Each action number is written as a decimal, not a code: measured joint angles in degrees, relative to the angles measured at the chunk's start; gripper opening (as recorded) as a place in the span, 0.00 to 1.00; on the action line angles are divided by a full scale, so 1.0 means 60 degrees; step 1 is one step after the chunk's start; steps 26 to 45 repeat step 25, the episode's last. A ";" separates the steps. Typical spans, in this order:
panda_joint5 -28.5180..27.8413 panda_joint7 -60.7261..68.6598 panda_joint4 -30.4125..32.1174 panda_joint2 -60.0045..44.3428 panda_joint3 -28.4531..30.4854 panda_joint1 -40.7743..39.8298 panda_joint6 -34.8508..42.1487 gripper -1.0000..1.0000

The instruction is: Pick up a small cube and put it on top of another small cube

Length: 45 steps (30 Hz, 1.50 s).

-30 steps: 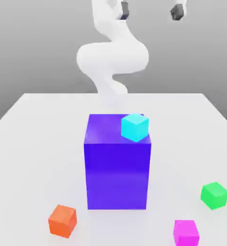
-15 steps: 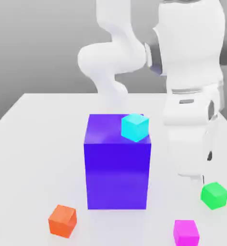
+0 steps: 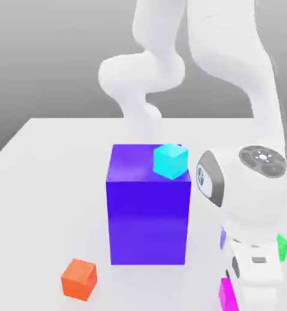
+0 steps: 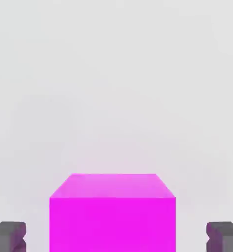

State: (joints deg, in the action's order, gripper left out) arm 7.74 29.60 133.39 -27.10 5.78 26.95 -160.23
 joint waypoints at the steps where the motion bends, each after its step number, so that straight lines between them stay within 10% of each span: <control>1: 0.0000 0.0000 0.0000 0.0000 0.0000 0.0000 0.0008 0.00; 21: -0.1329 -0.1170 0.2052 0.2640 -0.1081 0.2015 0.0561 0.00; 22: -0.1340 -0.1178 0.2041 0.2318 -0.1076 0.2019 0.0254 1.00; 45: -0.1340 -0.1178 0.2041 0.2318 -0.1076 0.2019 0.0255 1.00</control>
